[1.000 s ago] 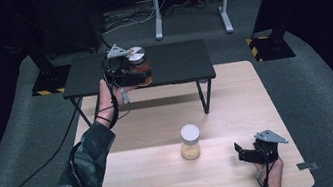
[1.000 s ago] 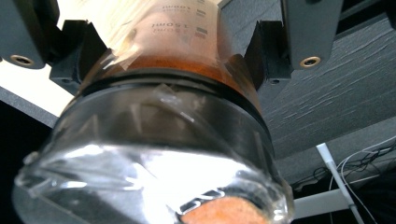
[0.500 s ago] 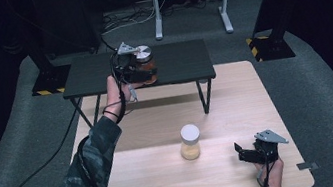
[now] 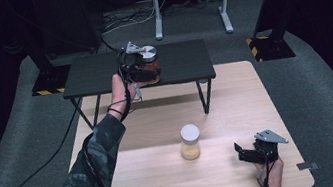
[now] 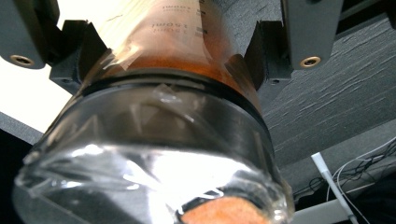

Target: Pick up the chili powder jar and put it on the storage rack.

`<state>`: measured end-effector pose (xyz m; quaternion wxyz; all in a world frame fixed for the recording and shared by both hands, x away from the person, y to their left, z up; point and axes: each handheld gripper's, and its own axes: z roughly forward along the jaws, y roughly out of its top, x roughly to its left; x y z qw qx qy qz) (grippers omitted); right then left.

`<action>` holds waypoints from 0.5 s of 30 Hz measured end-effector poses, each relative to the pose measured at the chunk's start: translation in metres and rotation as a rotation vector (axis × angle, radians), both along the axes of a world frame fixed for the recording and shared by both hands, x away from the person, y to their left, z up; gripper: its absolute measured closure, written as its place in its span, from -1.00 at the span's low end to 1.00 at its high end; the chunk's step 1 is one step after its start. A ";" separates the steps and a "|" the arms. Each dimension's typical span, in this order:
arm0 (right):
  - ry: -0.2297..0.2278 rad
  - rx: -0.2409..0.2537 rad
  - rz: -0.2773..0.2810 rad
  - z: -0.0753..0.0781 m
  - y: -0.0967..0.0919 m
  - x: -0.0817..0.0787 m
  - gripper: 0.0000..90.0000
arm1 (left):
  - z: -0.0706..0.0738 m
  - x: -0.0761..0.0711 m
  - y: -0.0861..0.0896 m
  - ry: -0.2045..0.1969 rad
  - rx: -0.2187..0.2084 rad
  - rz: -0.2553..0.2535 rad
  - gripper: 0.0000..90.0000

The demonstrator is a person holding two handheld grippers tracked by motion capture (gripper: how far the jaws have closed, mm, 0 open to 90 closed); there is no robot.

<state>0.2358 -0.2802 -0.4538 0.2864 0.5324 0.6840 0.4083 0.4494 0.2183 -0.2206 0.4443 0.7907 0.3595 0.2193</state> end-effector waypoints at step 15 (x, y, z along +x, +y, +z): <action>0.001 -0.001 0.001 0.000 0.000 0.000 -0.97 | -0.003 0.009 -0.004 0.013 0.013 0.014 -0.29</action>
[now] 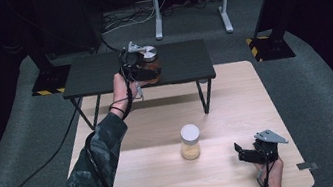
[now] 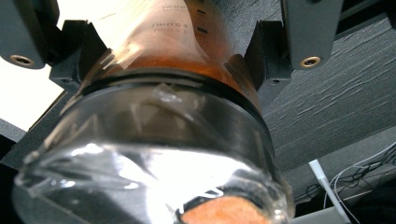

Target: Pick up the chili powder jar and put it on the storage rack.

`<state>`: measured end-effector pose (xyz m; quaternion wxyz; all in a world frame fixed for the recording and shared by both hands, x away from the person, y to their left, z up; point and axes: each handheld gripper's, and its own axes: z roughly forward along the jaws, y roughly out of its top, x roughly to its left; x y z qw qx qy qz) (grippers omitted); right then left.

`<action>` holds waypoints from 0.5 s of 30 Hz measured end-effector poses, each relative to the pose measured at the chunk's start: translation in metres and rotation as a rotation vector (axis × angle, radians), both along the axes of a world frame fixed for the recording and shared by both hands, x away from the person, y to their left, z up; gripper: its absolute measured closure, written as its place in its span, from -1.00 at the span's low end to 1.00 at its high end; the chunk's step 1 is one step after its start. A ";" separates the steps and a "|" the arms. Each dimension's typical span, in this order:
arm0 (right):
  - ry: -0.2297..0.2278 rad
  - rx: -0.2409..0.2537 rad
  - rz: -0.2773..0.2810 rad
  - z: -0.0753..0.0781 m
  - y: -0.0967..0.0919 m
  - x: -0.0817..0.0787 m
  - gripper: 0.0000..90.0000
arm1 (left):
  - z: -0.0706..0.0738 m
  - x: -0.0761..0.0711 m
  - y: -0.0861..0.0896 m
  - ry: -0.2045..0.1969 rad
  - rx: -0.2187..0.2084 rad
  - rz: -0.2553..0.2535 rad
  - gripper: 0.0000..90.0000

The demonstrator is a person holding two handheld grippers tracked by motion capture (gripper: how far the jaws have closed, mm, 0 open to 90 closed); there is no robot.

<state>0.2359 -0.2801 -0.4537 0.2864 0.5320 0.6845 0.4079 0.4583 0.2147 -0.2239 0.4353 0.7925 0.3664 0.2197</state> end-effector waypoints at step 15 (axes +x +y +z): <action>0.000 -0.005 0.000 0.000 0.001 0.000 -0.97 | -0.010 0.003 0.004 -0.006 -0.058 0.017 -0.30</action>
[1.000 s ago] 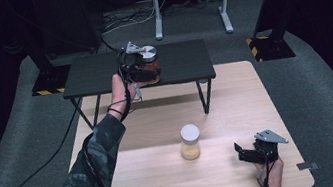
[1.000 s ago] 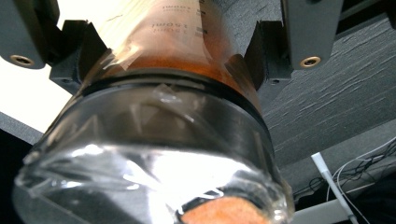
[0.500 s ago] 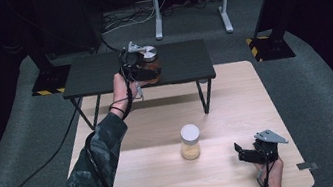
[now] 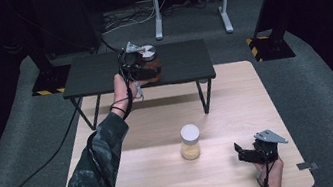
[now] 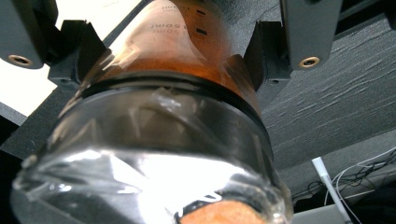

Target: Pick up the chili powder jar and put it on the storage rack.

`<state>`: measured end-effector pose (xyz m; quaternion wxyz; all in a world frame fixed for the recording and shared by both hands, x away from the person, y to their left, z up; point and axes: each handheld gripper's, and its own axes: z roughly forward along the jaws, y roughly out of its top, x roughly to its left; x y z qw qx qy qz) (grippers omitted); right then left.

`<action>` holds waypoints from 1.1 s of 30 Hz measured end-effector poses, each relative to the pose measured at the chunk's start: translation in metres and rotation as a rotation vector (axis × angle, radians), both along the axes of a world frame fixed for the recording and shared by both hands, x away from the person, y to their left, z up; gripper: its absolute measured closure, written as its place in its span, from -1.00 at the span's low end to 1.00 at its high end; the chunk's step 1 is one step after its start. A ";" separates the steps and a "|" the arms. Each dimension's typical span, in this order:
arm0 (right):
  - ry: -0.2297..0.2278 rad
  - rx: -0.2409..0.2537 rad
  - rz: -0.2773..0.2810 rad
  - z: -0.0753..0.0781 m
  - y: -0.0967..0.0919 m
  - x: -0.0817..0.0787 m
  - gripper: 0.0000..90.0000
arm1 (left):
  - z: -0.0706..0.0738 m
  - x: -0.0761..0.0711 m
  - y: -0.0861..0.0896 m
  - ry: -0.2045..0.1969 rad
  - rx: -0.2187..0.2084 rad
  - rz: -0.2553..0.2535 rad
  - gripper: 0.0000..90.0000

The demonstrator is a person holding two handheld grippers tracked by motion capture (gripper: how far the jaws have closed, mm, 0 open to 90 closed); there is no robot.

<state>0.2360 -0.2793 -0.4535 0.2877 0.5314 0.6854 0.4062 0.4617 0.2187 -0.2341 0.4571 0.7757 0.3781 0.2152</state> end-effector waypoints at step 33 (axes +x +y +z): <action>0.002 0.005 0.002 0.000 -0.001 0.000 -0.97 | 0.003 -0.052 0.030 0.053 0.088 -0.118 -1.00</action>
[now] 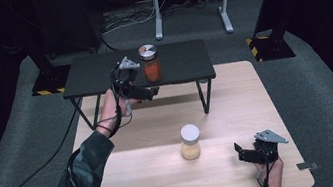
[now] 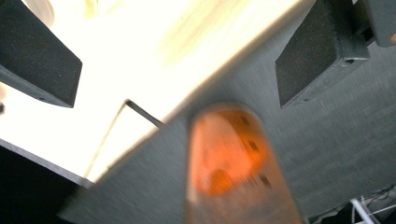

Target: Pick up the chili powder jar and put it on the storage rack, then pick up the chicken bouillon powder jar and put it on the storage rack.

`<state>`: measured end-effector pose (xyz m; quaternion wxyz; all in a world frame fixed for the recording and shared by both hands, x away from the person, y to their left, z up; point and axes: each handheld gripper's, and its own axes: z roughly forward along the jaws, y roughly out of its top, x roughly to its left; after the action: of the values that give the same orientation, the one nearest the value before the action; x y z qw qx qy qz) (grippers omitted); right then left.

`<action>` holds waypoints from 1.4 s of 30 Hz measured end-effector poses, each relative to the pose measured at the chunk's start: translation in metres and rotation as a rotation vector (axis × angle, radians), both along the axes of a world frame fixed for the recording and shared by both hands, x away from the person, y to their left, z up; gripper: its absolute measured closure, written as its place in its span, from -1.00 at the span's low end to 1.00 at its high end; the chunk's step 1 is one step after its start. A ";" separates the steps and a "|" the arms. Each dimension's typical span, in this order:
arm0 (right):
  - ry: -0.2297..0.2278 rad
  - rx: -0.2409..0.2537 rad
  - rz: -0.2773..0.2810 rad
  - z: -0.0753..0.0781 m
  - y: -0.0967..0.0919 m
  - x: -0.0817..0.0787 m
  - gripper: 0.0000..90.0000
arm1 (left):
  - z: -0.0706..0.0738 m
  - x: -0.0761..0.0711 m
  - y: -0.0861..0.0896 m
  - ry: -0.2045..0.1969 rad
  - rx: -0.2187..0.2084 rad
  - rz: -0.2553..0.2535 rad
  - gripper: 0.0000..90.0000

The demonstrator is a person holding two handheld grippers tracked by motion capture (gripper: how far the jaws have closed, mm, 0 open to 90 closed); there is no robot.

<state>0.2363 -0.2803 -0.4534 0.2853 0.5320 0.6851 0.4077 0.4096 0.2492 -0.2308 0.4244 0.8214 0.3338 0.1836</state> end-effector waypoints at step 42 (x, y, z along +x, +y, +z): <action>0.001 -0.025 -0.009 0.001 0.006 -0.001 -0.97 | -0.195 -0.107 0.013 0.153 0.099 0.284 -0.99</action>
<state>0.2349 -0.2747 -0.4525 0.2934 0.5317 0.6880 0.3974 0.3022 0.2625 -0.4256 0.3267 0.7974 0.4683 0.1950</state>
